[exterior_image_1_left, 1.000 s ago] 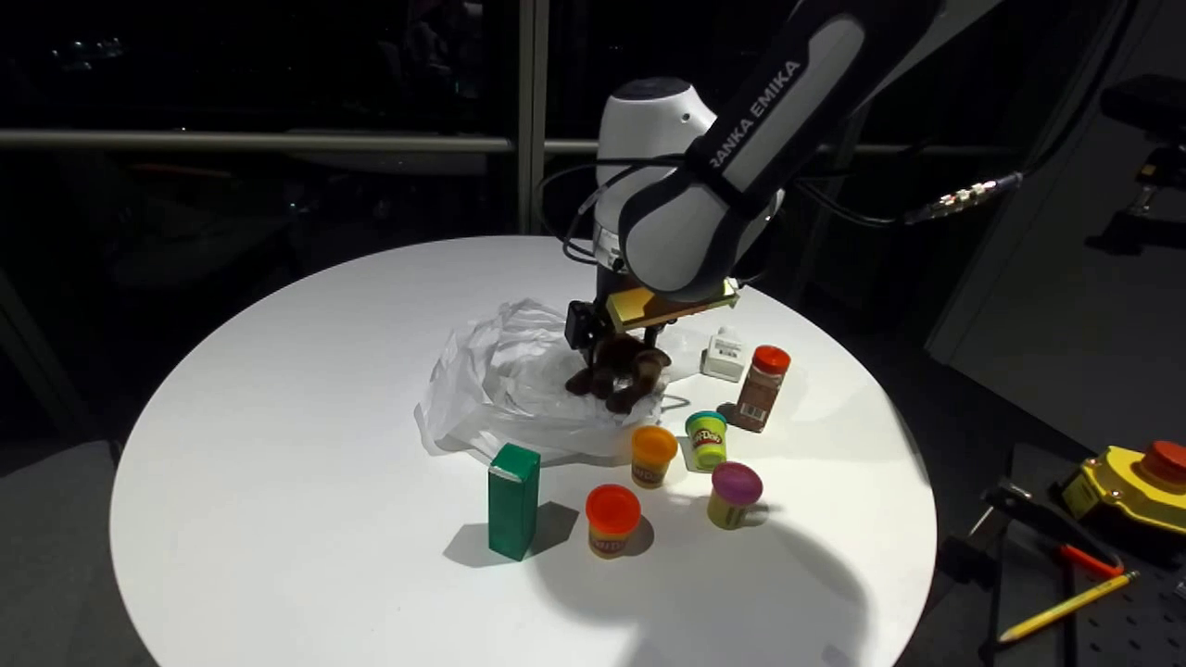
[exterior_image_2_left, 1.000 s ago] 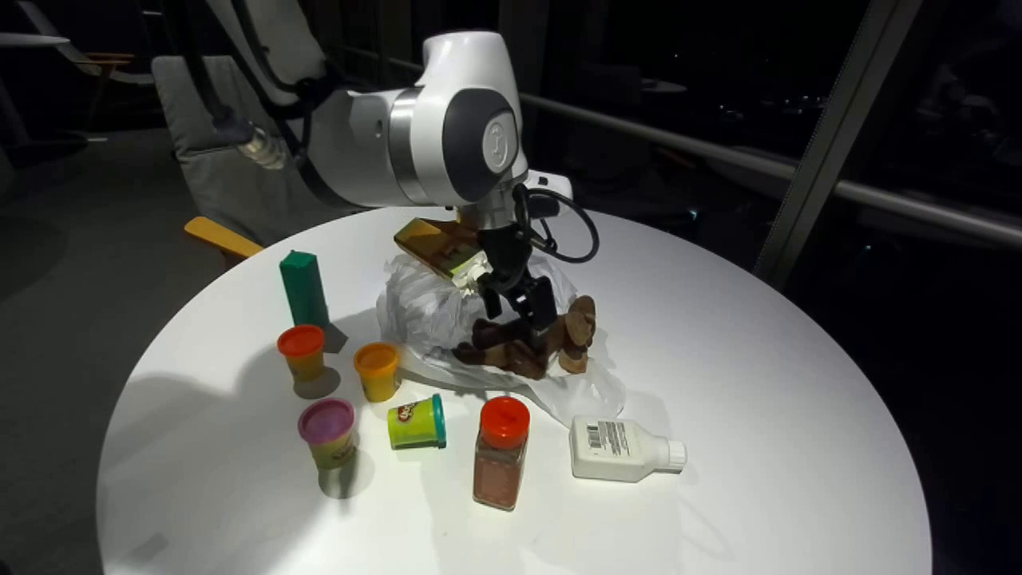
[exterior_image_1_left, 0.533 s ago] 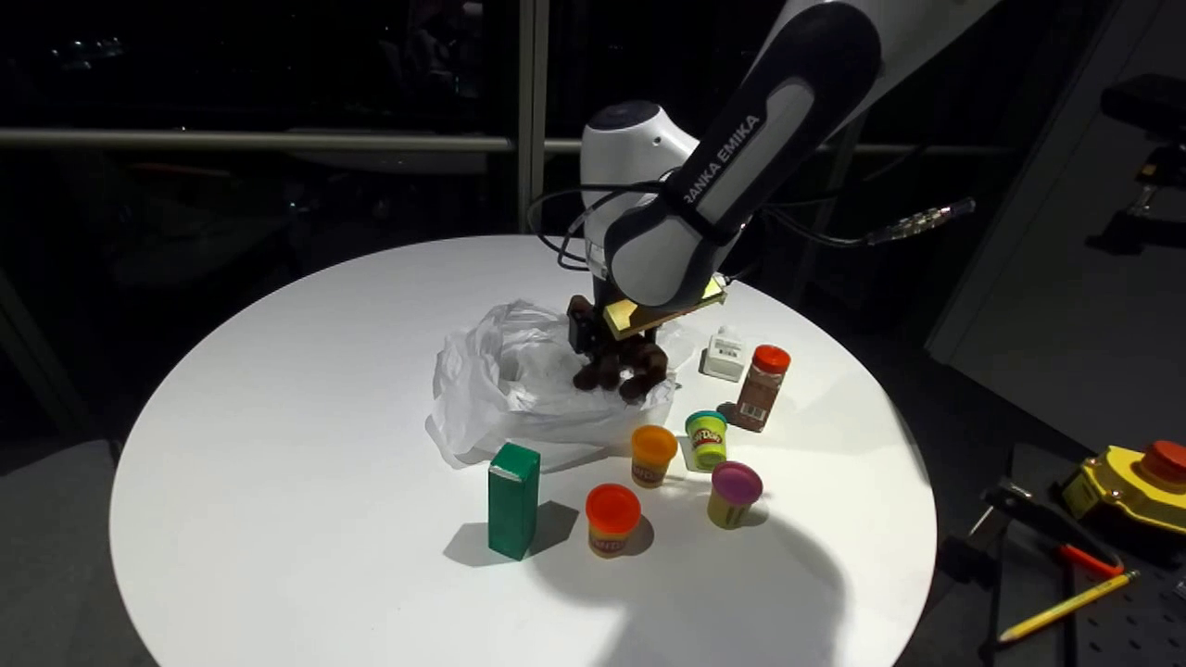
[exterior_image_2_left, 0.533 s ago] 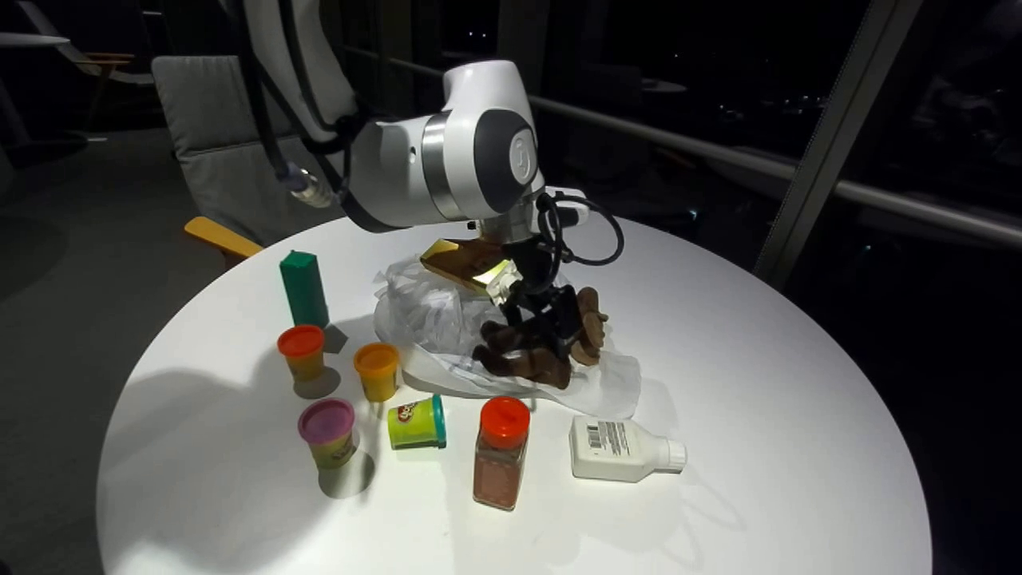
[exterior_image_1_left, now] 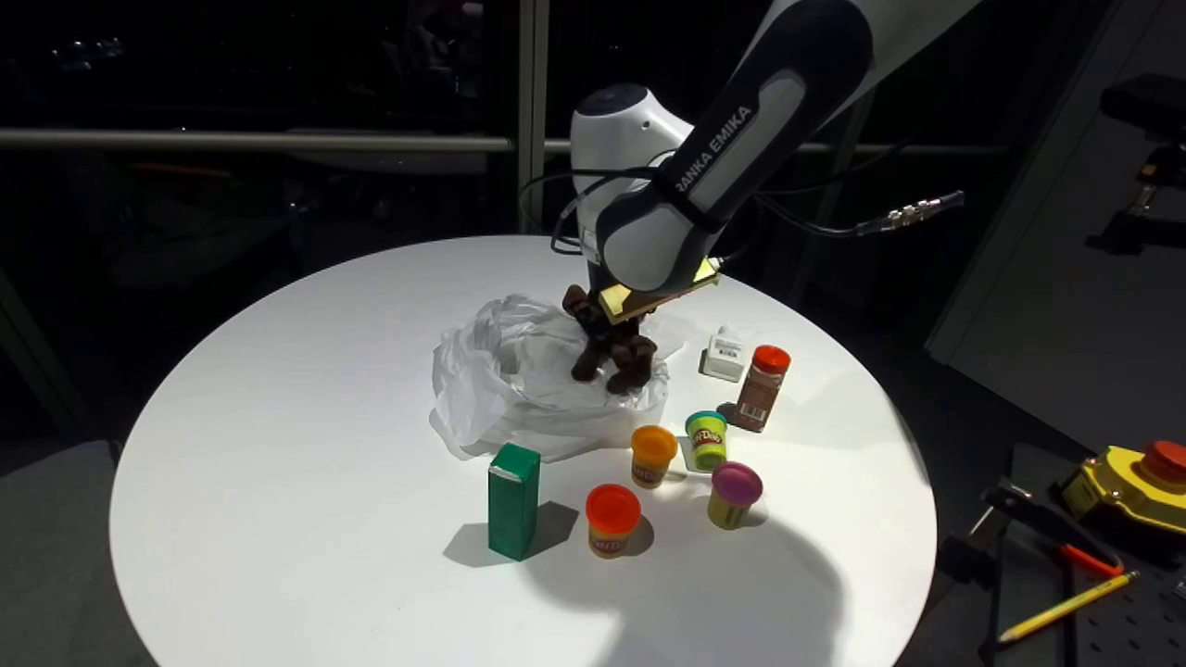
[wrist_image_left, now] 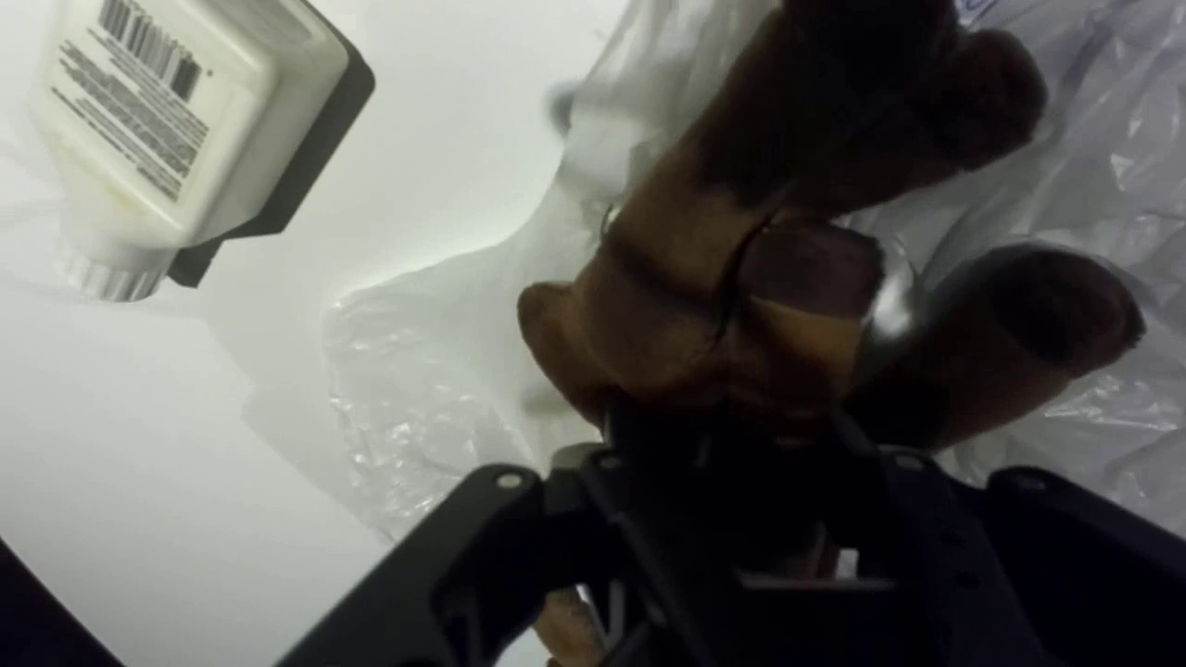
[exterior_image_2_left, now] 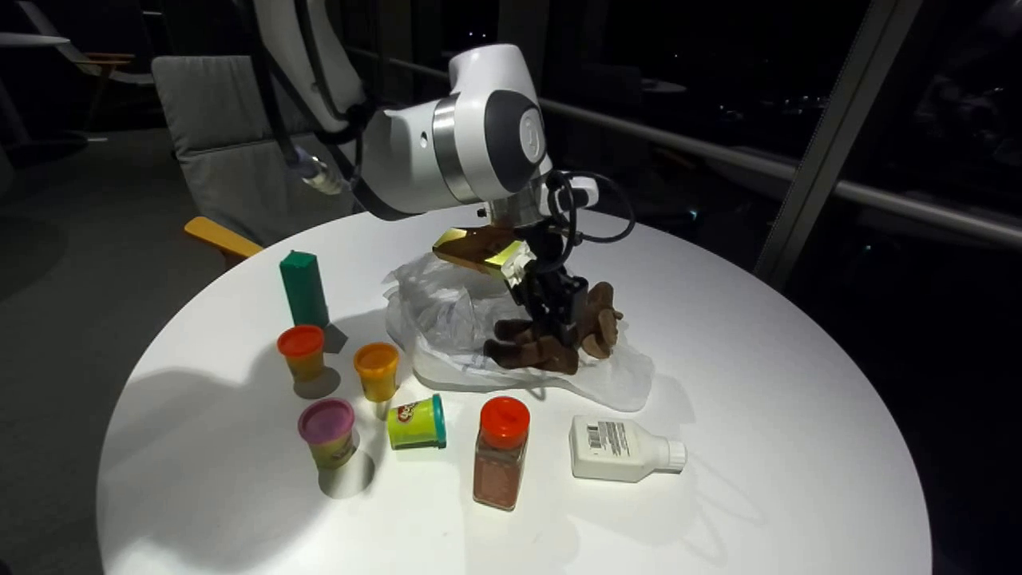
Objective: Remove the objects from the plastic bag and put them on the table.
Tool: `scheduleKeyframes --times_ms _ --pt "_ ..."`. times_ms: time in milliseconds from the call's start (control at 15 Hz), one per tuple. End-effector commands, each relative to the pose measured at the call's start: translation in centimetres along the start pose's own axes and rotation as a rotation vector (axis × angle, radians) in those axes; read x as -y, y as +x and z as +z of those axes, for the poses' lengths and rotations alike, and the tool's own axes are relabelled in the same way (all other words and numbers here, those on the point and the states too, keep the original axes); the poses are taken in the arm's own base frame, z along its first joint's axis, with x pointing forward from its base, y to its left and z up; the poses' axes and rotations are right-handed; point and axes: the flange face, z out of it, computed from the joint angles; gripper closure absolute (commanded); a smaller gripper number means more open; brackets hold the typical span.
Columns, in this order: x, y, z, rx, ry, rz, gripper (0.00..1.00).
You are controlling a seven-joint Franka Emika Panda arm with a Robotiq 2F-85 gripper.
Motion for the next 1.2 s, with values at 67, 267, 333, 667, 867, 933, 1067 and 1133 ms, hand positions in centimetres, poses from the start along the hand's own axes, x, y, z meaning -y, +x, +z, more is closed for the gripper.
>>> scheduleKeyframes --times_ms 67,267,333,667,867,933,1067,1133 --pt "-1.4 1.5 -4.3 -0.052 -0.023 0.053 0.91" --pt "-1.7 2.1 -7.0 -0.098 -0.017 0.087 0.89" --pt "-1.5 2.3 -8.0 -0.118 -0.019 0.096 0.92" --pt "-0.1 2.5 -13.4 -0.231 -0.029 0.163 0.9" --pt "-1.2 2.1 -15.3 -0.276 -0.109 0.246 0.91" --pt "-1.6 1.8 -15.8 -0.285 -0.138 0.272 0.91" --pt "-3.1 0.6 -16.5 -0.276 -0.195 0.324 0.91" --pt "-3.8 -0.4 -16.9 -0.258 -0.218 0.343 0.91"
